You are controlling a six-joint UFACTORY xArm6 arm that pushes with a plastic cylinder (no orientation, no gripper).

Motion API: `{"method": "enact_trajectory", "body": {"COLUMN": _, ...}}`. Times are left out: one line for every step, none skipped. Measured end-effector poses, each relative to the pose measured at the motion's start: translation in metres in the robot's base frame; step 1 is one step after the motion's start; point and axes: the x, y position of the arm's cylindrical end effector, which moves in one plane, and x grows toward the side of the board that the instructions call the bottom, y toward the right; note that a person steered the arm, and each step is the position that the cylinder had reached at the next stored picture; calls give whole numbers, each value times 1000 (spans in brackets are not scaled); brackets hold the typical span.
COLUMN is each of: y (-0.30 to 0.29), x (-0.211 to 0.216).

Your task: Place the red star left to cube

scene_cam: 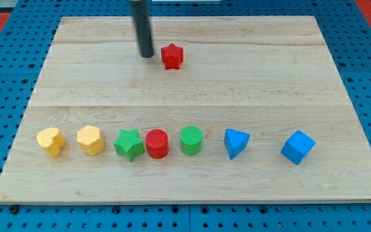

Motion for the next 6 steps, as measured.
{"method": "enact_trajectory", "body": {"y": 49, "x": 1}}
{"method": "enact_trajectory", "body": {"y": 83, "x": 18}}
{"method": "enact_trajectory", "body": {"y": 106, "x": 72}}
{"method": "enact_trajectory", "body": {"y": 96, "x": 70}}
{"method": "enact_trajectory", "body": {"y": 87, "x": 64}}
{"method": "enact_trajectory", "body": {"y": 101, "x": 100}}
